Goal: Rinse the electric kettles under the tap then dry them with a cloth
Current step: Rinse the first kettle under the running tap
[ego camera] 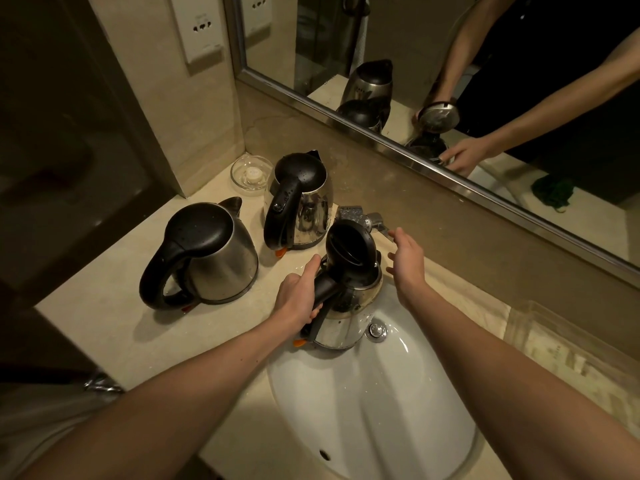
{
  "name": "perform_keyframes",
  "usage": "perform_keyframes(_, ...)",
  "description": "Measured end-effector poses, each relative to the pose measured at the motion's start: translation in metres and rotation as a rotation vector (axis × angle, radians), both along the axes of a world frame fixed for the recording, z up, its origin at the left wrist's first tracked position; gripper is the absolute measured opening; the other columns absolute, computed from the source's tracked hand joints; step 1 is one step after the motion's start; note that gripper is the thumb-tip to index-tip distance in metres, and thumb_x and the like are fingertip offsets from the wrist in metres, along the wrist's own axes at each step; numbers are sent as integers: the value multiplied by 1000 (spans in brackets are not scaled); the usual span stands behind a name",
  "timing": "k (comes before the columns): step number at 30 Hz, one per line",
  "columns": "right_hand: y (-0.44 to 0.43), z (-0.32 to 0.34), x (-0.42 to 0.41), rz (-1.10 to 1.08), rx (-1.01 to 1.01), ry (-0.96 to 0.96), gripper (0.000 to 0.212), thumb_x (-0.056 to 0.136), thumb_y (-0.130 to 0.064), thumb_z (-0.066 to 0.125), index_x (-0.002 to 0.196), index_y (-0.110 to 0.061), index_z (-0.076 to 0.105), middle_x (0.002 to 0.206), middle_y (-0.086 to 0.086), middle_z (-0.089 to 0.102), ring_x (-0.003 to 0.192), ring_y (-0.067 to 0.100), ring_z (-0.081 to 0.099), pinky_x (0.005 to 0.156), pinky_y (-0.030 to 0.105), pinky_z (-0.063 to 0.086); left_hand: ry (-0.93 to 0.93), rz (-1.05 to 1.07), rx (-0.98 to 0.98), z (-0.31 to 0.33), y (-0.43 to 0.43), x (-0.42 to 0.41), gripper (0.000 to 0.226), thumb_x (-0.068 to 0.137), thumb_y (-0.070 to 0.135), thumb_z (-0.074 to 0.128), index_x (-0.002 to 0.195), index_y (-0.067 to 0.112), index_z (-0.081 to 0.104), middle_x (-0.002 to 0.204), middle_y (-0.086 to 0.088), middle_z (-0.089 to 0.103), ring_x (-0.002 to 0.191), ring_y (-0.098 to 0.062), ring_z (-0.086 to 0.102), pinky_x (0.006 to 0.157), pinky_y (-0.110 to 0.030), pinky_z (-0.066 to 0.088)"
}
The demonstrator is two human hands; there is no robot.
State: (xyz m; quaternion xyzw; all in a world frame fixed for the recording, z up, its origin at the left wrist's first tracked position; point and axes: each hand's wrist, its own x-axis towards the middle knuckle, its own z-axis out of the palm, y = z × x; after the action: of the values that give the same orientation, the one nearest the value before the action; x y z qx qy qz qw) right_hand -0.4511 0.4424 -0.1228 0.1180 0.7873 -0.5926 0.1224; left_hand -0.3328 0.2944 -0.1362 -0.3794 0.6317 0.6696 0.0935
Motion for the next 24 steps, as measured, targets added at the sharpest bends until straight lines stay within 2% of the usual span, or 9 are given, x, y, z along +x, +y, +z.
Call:
perform_keyframes(9,-4,3,8,30,45,-4,55,92,-56,35,126,-24,63,125,-11,57,123,23,52,108,53,38,-17,7,2,-3,-1,3,67,93,71,42,91,5,54,62,-7,51,43,-14,48,38,-20,39)
perform_keyframes(14,-8,3,17,52,63,46,40,100,-47,35,121,-28,64,110,-16,59,116,17,53,108,48,40,-14,-5,3,-3,-1,4,68,93,71,43,92,4,55,66,-8,52,50,-16,50,39,-19,39)
perform_keyframes(17,-6,5,18,75,23,58,43,104,-42,34,134,-21,57,127,-7,57,127,17,47,112,42,34,-9,-11,0,-3,0,7,68,92,72,43,88,5,56,63,-6,52,48,-15,51,40,-21,40)
perform_keyframes(20,-10,16,25,46,-9,80,47,106,-40,31,143,-16,48,145,0,49,134,15,41,109,31,28,-1,-18,-13,0,2,11,63,95,67,42,77,8,56,59,-4,54,49,-15,53,41,-20,40)
perform_keyframes(24,-21,33,41,-17,-62,148,48,106,-42,31,140,-15,52,137,-3,54,129,13,45,111,33,32,17,-13,-11,3,4,20,57,99,61,42,72,14,56,60,-3,55,53,-14,53,39,-18,39)
